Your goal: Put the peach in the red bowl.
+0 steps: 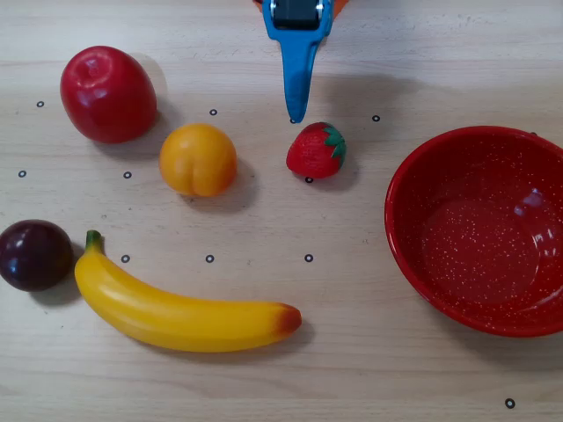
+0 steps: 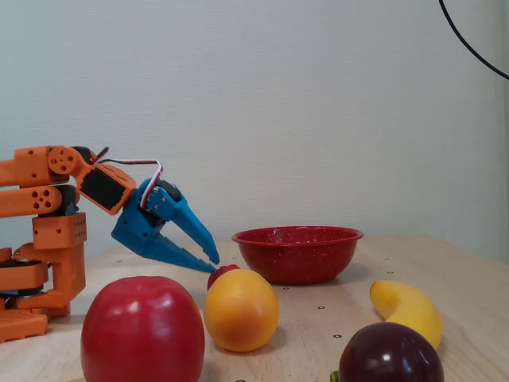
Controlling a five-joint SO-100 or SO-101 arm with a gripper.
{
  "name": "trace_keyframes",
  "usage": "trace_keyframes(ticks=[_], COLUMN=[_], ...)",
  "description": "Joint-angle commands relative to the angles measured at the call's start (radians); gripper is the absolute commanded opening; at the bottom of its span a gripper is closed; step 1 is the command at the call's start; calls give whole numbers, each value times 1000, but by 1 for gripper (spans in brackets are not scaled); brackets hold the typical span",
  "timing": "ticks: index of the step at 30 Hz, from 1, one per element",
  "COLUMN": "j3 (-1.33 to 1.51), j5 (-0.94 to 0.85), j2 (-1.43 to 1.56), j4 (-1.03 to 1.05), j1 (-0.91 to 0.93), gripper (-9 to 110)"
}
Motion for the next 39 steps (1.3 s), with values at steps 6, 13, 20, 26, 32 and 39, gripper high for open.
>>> trace_keyframes(ticks=[6, 13, 20, 26, 32, 39], j3=[-341, -676, -1065, -1397, -1664, -1816], j5=[9, 110, 199, 221, 252, 331], j2=[-365, -623, -877, -1106, -1269, -1407], j4=[-23, 201, 572, 821, 991, 1095], j1=[-12, -37, -117, -199, -265, -360], gripper=[0, 0, 0, 0, 5, 30])
